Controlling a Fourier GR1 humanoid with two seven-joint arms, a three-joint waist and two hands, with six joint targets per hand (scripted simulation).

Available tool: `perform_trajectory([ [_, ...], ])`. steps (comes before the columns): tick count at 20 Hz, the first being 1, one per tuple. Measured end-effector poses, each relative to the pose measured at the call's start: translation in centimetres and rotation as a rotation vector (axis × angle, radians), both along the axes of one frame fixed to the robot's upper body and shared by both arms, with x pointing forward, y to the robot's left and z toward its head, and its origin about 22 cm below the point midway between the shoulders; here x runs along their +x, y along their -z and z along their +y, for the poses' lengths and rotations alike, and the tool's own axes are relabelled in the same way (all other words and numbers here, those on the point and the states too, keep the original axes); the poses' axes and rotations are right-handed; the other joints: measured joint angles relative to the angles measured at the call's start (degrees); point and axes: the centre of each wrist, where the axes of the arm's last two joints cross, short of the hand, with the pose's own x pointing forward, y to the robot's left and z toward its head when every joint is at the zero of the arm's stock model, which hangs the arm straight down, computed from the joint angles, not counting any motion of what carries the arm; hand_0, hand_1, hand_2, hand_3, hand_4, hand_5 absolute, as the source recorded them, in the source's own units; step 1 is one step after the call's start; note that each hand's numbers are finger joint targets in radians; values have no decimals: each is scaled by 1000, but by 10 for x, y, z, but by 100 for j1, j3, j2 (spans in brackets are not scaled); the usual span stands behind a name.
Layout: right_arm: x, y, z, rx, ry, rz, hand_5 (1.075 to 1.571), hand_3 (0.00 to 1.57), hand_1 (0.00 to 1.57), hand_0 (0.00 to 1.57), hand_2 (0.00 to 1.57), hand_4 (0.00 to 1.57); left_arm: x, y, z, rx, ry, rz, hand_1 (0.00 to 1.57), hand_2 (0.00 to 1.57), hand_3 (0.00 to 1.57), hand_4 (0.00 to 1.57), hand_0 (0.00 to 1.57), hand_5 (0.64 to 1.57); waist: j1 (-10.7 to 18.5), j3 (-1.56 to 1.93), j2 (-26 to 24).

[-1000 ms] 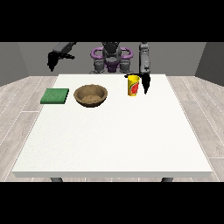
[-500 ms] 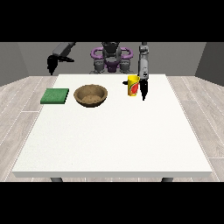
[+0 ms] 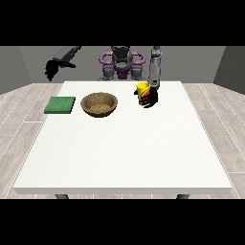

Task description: Pick the cup and pour the ball into the bowl, then pick the bowl and place it on the pad

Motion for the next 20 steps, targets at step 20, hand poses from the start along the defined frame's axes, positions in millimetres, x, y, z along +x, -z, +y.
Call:
perform_trajectory([
  [20, -19, 50, -31, 32, 67, 259, 1569, 0, 0, 0, 0, 0, 68, -98, 46, 595, -156, 276, 1473, 1571, 1571, 1571, 1473, 1278, 371, -101, -1476],
])
